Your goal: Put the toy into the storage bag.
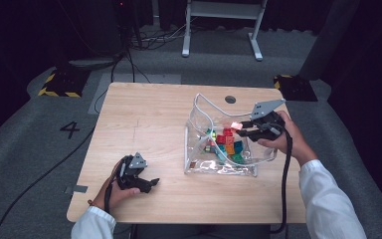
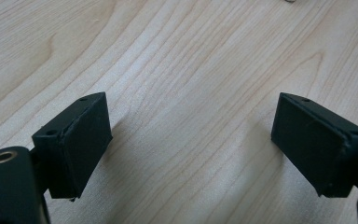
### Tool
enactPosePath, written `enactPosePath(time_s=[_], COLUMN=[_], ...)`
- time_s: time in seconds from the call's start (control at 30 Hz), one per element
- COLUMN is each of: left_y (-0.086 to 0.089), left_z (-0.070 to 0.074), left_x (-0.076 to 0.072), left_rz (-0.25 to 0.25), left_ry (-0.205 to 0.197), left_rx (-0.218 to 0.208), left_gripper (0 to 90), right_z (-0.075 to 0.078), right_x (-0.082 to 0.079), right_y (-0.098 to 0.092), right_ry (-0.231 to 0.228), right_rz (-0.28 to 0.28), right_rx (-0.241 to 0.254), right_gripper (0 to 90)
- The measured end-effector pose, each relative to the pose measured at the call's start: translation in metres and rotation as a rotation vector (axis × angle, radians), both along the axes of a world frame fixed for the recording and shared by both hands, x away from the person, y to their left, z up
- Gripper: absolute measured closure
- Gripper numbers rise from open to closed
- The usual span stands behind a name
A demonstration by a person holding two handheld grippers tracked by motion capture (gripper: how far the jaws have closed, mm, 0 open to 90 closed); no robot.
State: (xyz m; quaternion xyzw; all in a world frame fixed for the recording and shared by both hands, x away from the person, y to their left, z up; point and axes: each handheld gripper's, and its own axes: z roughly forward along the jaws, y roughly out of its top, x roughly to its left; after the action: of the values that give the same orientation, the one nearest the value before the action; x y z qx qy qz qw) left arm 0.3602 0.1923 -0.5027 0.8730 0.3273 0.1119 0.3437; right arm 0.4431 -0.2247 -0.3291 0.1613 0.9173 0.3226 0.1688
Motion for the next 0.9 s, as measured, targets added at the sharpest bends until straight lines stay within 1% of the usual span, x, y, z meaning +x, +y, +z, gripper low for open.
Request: enactPosePath(time_s=[0.13,0.17,0.27,0.3,0.33,0.4,0.47,0.5,0.53,0.57,0.63,0.7,0.73,0.8,0.83,0.9], left_y=[0.000,0.000,0.000,0.000,0.000,0.000,0.000,0.000,0.000,0.000,0.000,0.000,0.000,0.000,0.000,0.000], left_z=[0.000,0.000,0.000,0.000,0.000,0.000,0.000,0.000,0.000,0.000,0.000,0.000,0.000,0.000,0.000,0.000], left_x=[0.000,0.000,0.000,0.000,0.000,0.000,0.000,0.000,0.000,0.000,0.000,0.000,0.000,0.000,0.000,0.000], left_rz=[0.000,0.000,0.000,0.000,0.000,0.000,0.000,0.000,0.000,0.000,0.000,0.000,0.000,0.000,0.000,0.000], left_ry=[0.001,0.000,0.000,0.000,0.001,0.001,0.001,0.001,0.000,0.000,0.001,0.001,0.001,0.001,0.001,0.001], left_rx=[0.001,0.000,0.001,0.001,0.000,0.001,0.000,0.000,0.000,0.000,0.000,0.001,0.000,0.000,0.000,0.000], left_gripper=[12.1,12.1,12.1,12.1,12.1,12.1,12.1,12.1,12.1,12.1,12.1,12.1,12.1,12.1,12.1,12.1], right_z=[-0.002,-0.002,-0.004,-0.005,-0.007,-0.008,-0.010,-0.011,-0.011,-0.011,-0.013,-0.016,-0.017,-0.020,-0.022,-0.024], right_x=[0.005,0.005,0.009,0.009,0.011,0.014,0.017,0.017,0.019,0.019,0.021,0.022,0.024,0.024,0.024,0.026], right_y=[0.009,0.012,0.019,0.021,0.023,0.026,0.029,0.030,0.031,0.032,0.035,0.037,0.038,0.040,0.041,0.042], right_ry=[0.009,0.018,0.019,0.028,0.023,0.032,0.024,0.026,0.025,0.033,0.039,0.048,0.046,0.060,0.063,0.074], right_rz=[0.020,0.015,0.037,0.036,0.042,0.045,0.060,0.058,0.061,0.064,0.051,0.047,0.057,0.059,0.056,0.064], right_rx=[-0.030,-0.039,-0.067,-0.067,-0.071,-0.086,-0.089,-0.099,-0.101,-0.102,-0.115,-0.132,-0.154,-0.178,-0.179,-0.203], right_gripper=[66.9,66.9,66.8,66.8,66.8,66.8,66.8,66.8,66.8,66.8,66.8,66.8,66.8,66.8,66.7,66.7])
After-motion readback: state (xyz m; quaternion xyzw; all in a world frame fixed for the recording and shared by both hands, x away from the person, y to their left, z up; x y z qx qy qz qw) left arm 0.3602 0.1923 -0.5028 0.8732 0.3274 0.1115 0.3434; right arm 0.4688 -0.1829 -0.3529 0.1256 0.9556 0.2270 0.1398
